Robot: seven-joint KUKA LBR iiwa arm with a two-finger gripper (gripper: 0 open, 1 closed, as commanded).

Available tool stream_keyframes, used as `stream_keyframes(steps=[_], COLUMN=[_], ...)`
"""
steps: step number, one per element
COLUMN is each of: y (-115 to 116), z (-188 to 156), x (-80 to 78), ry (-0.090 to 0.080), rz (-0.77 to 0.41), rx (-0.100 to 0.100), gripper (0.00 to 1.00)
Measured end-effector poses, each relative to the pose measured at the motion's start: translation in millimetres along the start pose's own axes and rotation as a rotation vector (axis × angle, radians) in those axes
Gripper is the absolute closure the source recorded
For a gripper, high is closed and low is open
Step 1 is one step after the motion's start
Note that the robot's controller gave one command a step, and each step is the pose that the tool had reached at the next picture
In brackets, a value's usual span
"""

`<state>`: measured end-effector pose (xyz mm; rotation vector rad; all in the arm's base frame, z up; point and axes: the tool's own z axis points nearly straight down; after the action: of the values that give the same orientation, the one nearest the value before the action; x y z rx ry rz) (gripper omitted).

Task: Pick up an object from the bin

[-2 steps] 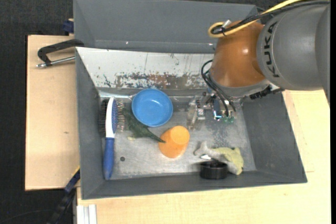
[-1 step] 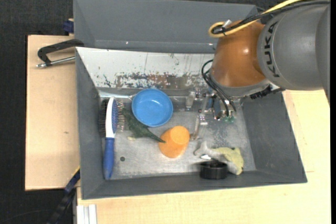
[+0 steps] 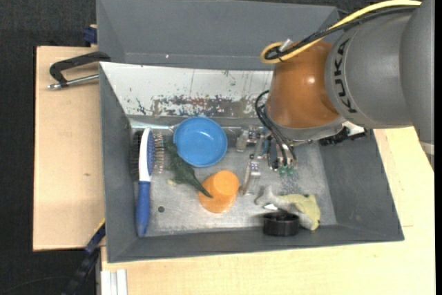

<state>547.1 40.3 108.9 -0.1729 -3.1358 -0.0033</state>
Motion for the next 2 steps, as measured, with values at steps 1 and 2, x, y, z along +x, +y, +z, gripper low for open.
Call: stream_keyframes(steps=[1,2], y=[5,-26], z=[-25,-3], x=[-44.8,45.5], ry=[-0.013,0.004], rz=[-0.031,0.219], rx=[0.0,0.002], gripper=[0.0,0.0])
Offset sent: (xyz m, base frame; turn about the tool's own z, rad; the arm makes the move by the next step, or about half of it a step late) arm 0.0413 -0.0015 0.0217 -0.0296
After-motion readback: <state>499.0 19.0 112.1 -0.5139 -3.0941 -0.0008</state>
